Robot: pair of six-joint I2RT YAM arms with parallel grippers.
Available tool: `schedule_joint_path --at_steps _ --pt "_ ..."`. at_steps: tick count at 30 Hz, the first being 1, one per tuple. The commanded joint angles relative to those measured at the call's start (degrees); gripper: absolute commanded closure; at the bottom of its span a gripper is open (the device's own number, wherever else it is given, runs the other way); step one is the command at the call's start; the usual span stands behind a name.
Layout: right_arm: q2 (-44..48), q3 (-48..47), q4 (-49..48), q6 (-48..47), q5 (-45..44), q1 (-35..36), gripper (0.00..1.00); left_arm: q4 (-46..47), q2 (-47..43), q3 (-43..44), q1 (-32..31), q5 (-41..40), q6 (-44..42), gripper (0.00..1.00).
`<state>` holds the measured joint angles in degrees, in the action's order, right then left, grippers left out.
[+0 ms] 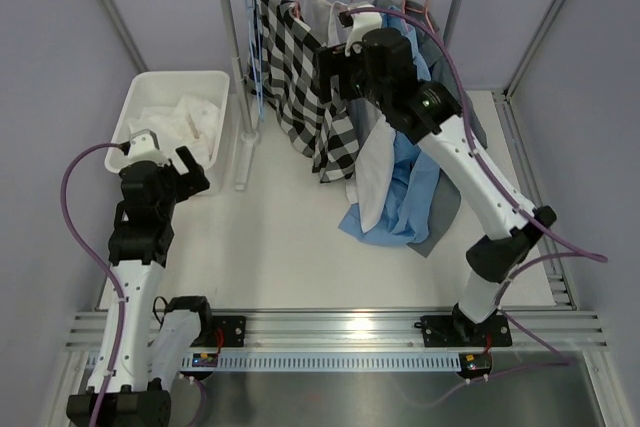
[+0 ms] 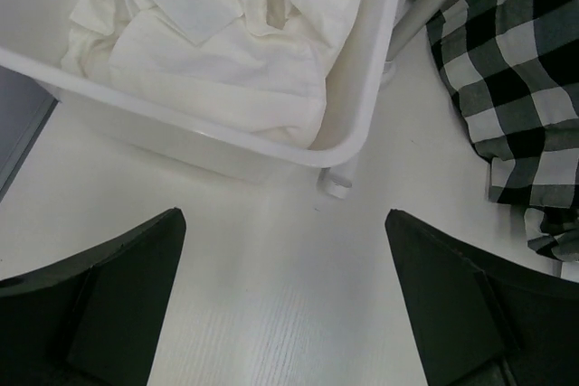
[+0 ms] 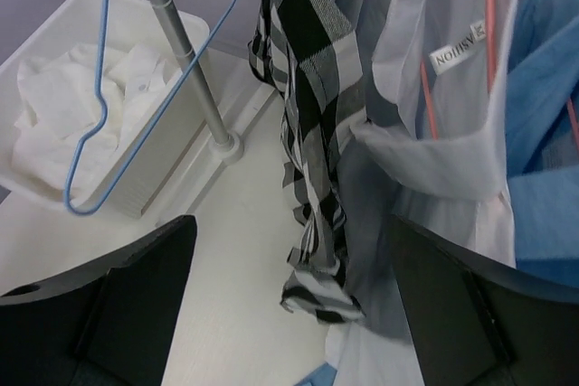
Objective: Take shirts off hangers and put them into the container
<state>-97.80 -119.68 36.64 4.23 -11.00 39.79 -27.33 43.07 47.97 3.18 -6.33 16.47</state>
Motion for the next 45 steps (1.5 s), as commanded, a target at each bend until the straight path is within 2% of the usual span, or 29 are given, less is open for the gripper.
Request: schedule_joint_path --at_steps 1,8,12,14,17,20,27,28,32,41,45 --pt "-6.95 -7.14 0.62 -2.73 6.43 -1.99 0.07 4.66 -1.14 -0.24 -2.12 1.50 -2.14 0.01" --pt "-16.28 -13.12 -1.39 -3.88 8.54 -4.02 0.17 4.57 -2.11 -0.50 -4.41 -1.49 -2.23 0.01" --pt "-18.83 -14.18 -3.50 -5.63 9.42 -4.37 0.33 4.57 -2.64 -0.68 -5.11 -1.76 -2.32 0.01" --pt "-19.09 -14.35 -3.95 -5.90 9.68 -4.37 0.44 4.57 -2.82 -0.68 -5.20 -1.93 -2.32 0.01" --pt "-18.66 -14.27 -5.44 -6.34 10.04 -4.37 0.54 4.57 -2.90 -0.68 -5.29 -2.20 -2.32 0.01" --pt "-18.13 -14.27 -6.67 -6.86 10.48 -4.37 0.56 4.57 -2.90 -0.77 -5.29 -2.11 -2.32 0.01" --pt "-19.53 -16.55 -7.46 -7.74 10.04 -4.37 0.79 4.57 -3.08 -0.94 -5.29 -2.55 -2.41 0.01" --pt "-19.62 -16.90 -7.38 -7.83 9.86 -4.37 0.86 4.57 -3.08 -0.86 -5.29 -2.64 -2.49 0.01" --pt "-18.66 -18.31 -6.76 -8.01 10.12 -4.37 1.00 4.57 -3.25 -0.86 -5.29 -2.46 -2.49 0.01" --pt "-9.44 -17.26 -6.23 -8.45 10.57 -4.37 1.00 4.57 -2.82 -0.94 -5.29 -2.46 -2.41 0.01" --pt "-3.47 -9.29 -6.93 -8.45 9.07 -4.37 1.00 4.57 -2.73 -0.94 -5.29 -2.55 -2.41 0.01"
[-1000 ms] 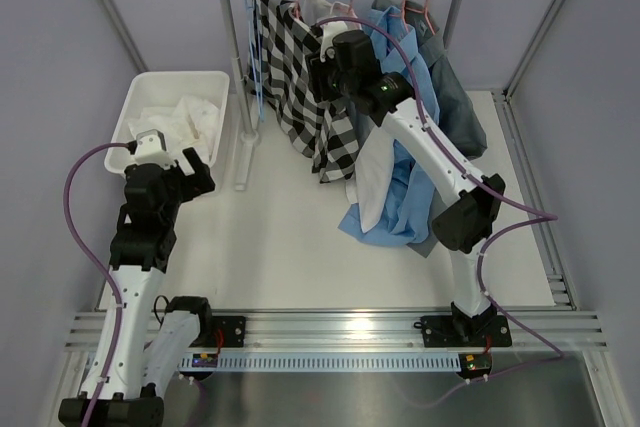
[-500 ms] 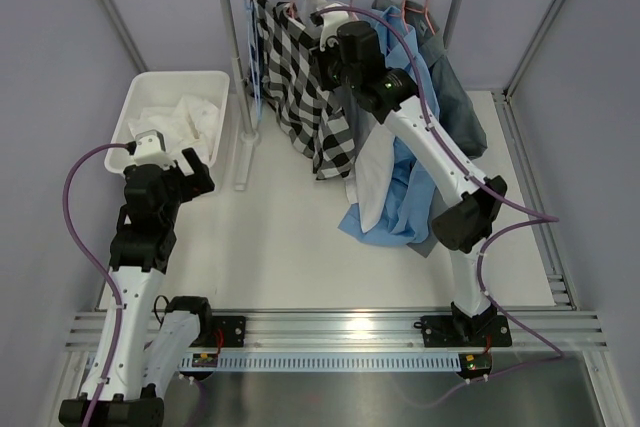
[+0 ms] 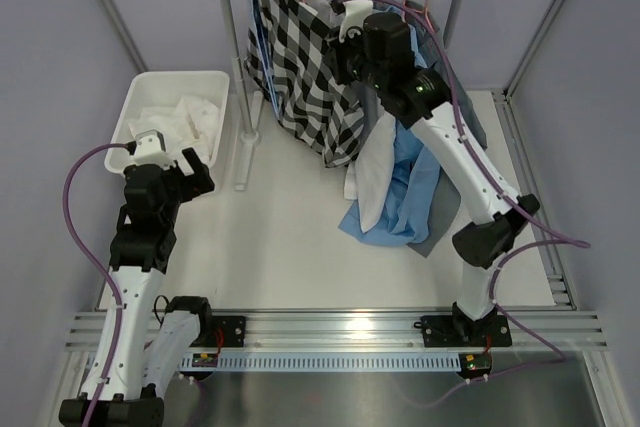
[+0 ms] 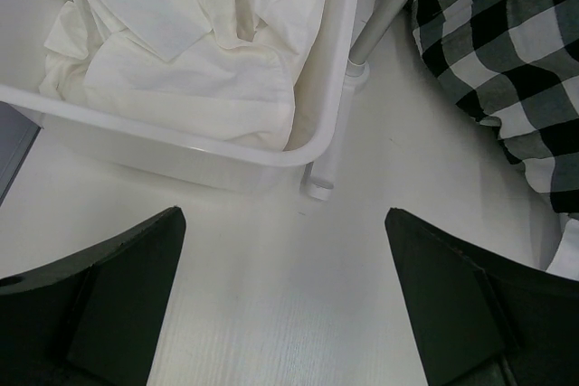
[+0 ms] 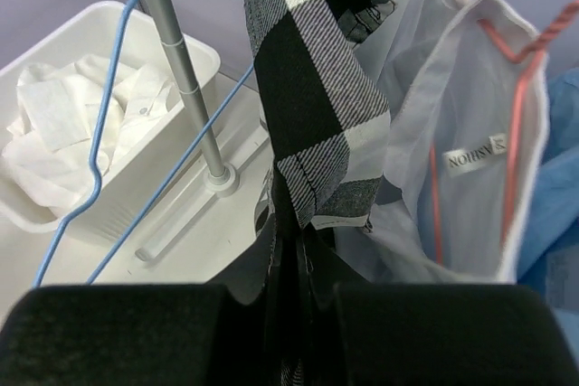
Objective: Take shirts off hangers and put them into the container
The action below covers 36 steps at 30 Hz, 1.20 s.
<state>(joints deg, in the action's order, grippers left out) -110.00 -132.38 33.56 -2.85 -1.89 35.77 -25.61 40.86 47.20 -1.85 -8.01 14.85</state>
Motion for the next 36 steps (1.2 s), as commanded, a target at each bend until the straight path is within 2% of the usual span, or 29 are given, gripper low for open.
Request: schedule_joint_path --at_steps 1,8,14,24,30,36 --pt "9.79 5.35 -4.12 -1.28 -0.30 -0.35 1.00 2.84 -0.52 -0.18 -0.26 -0.87 -0.79 0.01" --pt "20.59 26.16 -7.18 2.05 -6.45 -0.35 1.00 2.84 -0.08 -0.18 -0.26 -0.69 -0.70 0.01" --pt "27.02 40.24 -9.57 4.96 -9.97 -0.44 1.00 2.93 0.36 -0.27 -0.35 -0.16 -0.53 0.01" --pt "28.43 52.38 -10.71 8.38 -8.58 -0.26 1.00 3.19 -0.08 -0.27 -0.26 1.07 -0.44 0.01" --pt "35.80 59.77 -10.19 8.57 -3.30 1.66 1.00 5.56 -0.87 0.26 -0.44 8.18 1.40 0.01" --pt "42.93 60.57 -5.53 4.97 2.15 5.97 1.00 5.57 0.45 6.84 -4.03 22.57 5.18 0.01"
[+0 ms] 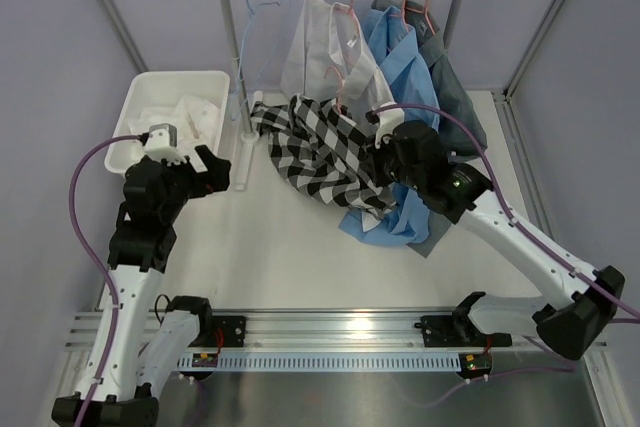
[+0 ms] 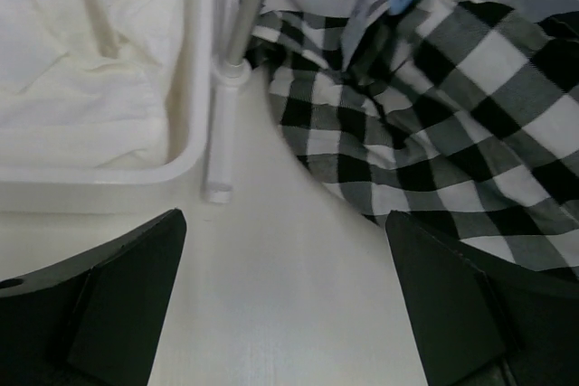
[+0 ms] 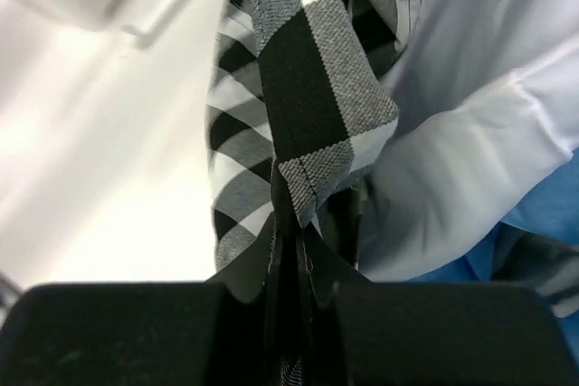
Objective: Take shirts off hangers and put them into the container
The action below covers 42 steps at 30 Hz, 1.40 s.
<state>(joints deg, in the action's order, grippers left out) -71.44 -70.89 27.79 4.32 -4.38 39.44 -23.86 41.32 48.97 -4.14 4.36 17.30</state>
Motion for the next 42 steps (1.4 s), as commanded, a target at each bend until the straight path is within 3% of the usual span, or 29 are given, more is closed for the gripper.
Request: schedule_joint_path --at_steps 1,8,18,24,34,42 --pt "5.60 -0.83 1.20 -2.38 7.17 2.83 1.00 3.82 0.51 7.34 -3.83 10.84 3.35 0.01" --pt "9.56 -2.05 2.36 -2.21 12.55 6.52 1.00 3.82 5.07 17.46 -17.37 8.13 5.29 0.01" --pt "10.35 -1.27 1.13 -0.89 15.45 9.69 1.00 3.91 16.40 27.48 -40.84 -13.03 0.47 0.05" --pt "11.14 -0.48 0.77 -0.63 15.46 10.39 1.00 3.90 22.57 30.22 -44.63 -21.49 -0.86 0.12" --pt "12.29 1.81 -0.45 -0.71 14.93 10.48 1.00 3.99 25.65 31.63 -45.78 -24.13 -1.22 0.51" --pt "11.59 2.78 -1.51 -0.36 15.89 10.39 1.00 7.33 24.34 29.09 -45.78 -24.93 -3.06 0.99"
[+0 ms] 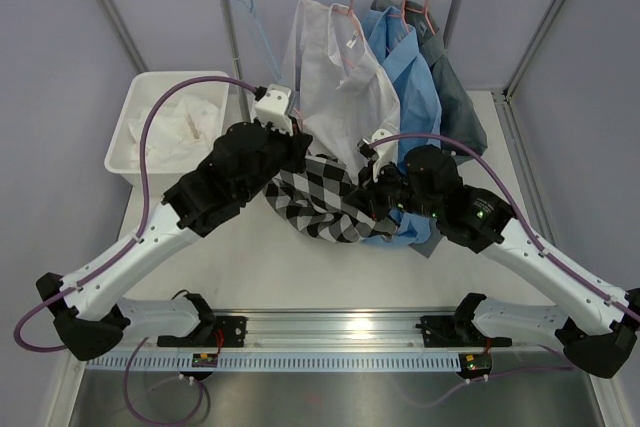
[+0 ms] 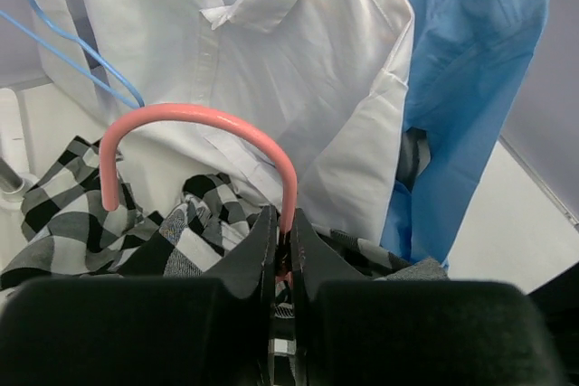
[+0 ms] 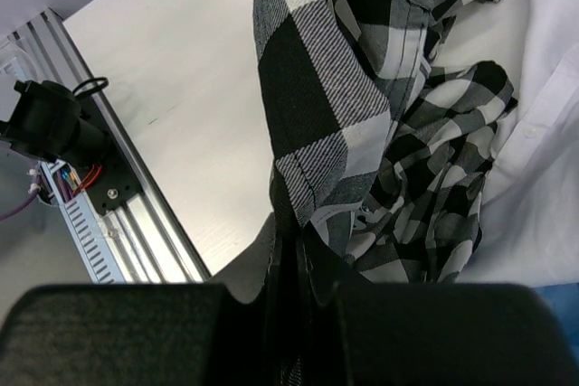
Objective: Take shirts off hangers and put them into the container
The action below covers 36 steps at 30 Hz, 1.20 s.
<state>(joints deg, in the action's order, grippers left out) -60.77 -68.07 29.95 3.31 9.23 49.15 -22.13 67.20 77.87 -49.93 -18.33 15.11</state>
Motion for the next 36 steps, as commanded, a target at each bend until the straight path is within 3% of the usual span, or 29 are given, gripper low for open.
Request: schedule_joint_path --at_steps 1,3,5,6,7,11,15,23,31,36 --pt "1.09 0.13 -3.76 0.64 2.45 0.69 1.00 6.22 -1.89 -0.51 -0.08 -2.24 -1.22 1.00" --pt "1.27 0.22 -3.59 0.73 2.72 0.78 1.00 9.46 -2.86 -2.53 -0.08 -2.06 -3.33 1.00" --pt "1.18 0.13 -2.54 0.30 3.77 0.69 0.92 14.54 -5.23 -7.36 0.01 -2.15 -8.05 1.00" --pt "1.18 -0.13 -2.10 0.03 5.25 0.69 0.84 16.49 -7.32 -11.21 0.01 -2.41 -9.74 1.00" --pt "1.18 -0.13 -1.57 -0.23 6.05 0.78 0.64 18.07 -8.39 -12.90 0.01 -2.76 -11.58 1.00" --pt "0.13 -1.44 2.03 -2.16 8.43 0.78 0.38 20.11 -12.17 -17.13 0.97 -2.60 -18.70 1.00" --pt "0.04 -3.64 3.09 -2.96 10.53 0.78 0.32 18.88 -14.64 -19.06 4.49 2.14 -20.65 1.00" --pt "-6.98 -10.67 3.88 -10.42 15.72 0.69 0.30 17.13 -16.58 -19.68 5.20 11.54 -23.46 1.00" --pt "-15.42 -17.61 4.49 -17.37 23.36 -0.89 0.27 13.34 -17.63 -18.45 5.20 14.55 -24.69 1.00" --pt "-21.12 -23.15 11.26 -22.46 32.07 -2.47 0.26 13.34 -18.24 -18.45 5.20 15.60 -24.69 1.00"
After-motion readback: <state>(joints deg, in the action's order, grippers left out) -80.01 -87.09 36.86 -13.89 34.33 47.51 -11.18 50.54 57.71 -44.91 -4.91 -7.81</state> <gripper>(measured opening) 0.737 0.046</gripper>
